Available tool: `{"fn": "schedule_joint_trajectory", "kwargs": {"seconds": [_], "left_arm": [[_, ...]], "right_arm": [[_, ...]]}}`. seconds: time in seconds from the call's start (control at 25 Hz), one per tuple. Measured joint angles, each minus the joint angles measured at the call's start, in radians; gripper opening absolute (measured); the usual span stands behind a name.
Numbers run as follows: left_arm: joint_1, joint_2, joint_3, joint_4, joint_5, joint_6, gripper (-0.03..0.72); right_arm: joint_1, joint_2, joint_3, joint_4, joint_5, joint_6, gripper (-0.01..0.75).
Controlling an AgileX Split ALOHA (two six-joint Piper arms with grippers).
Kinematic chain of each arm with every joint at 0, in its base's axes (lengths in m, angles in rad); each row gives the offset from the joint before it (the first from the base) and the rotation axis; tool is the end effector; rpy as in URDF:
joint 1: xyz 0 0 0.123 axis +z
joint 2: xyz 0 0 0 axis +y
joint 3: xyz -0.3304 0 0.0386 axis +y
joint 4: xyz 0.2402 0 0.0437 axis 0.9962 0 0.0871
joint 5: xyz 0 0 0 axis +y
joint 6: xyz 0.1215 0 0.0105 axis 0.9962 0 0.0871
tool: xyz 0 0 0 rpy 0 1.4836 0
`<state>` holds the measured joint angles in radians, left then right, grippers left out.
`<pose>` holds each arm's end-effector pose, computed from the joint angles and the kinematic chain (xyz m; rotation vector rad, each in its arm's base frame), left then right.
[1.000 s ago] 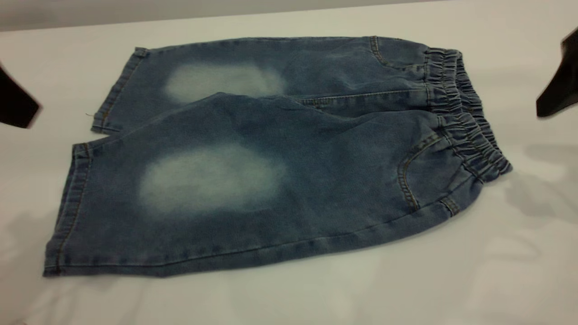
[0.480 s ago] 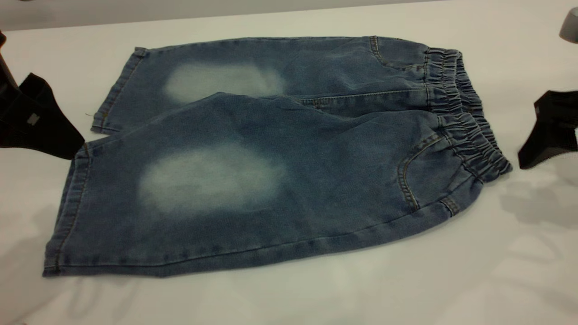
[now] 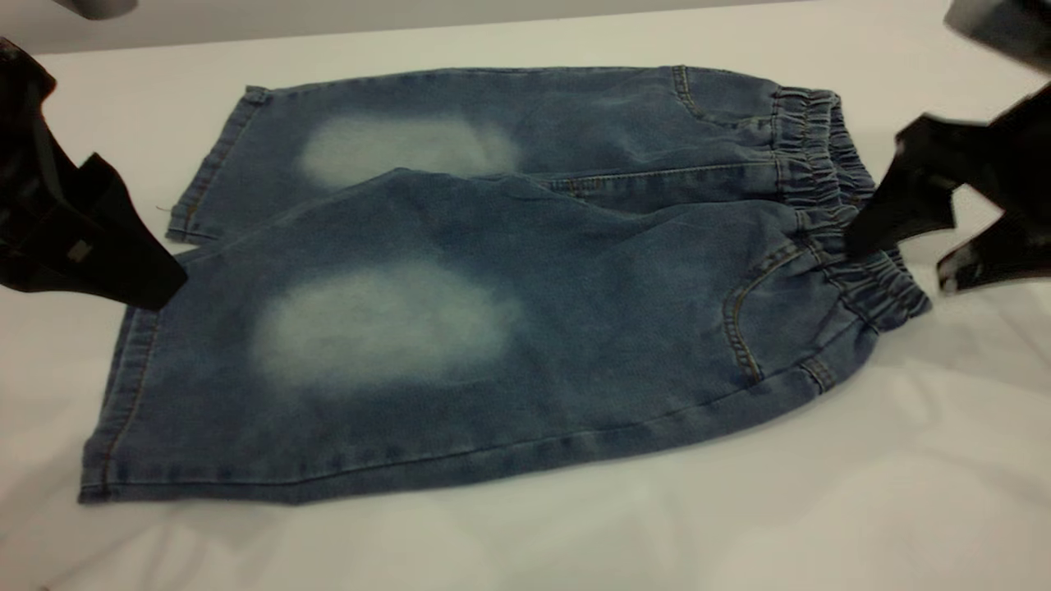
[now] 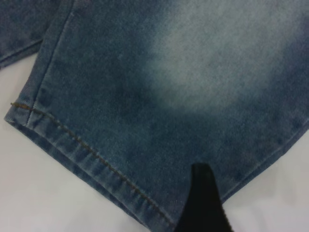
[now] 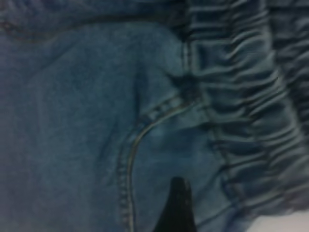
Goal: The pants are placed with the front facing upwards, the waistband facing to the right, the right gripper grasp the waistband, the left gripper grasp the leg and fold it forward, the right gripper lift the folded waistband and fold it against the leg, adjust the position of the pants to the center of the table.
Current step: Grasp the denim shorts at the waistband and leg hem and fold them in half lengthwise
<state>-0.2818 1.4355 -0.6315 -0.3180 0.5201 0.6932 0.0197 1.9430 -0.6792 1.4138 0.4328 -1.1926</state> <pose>0.2192 -0.0832 0.2000 0.9826 2.5913 -0.1830 0.3044 0.0566 0.0957 0.1616 2.7963 0.6543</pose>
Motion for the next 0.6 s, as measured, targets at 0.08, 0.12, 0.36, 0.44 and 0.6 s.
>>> {"fn": "schedule_joint_trajectory", "kwargs": {"seconds": [0.08, 0.12, 0.36, 0.44, 0.6], "left_arm": [[0.000, 0.000, 0.000, -0.005, 0.002, -0.007, 0.467], [0.000, 0.000, 0.000, -0.006, 0.007, -0.013, 0.467], [0.000, -0.001, 0.000, -0.007, 0.020, -0.020, 0.467], [0.000, -0.001, 0.000, -0.007, 0.020, -0.020, 0.467], [0.000, -0.001, 0.000, -0.007, 0.019, -0.020, 0.467]], "right_arm": [[0.000, 0.029, 0.001, 0.015, 0.001, 0.001, 0.551], [0.000, 0.037, 0.002, 0.015, -0.005, 0.001, 0.549], [0.000, 0.043, 0.002, 0.037, -0.060, 0.004, 0.528], [0.000, 0.043, 0.002, 0.037, -0.090, 0.005, 0.527], [0.000, 0.043, 0.003, 0.036, -0.078, -0.002, 0.524]]}}
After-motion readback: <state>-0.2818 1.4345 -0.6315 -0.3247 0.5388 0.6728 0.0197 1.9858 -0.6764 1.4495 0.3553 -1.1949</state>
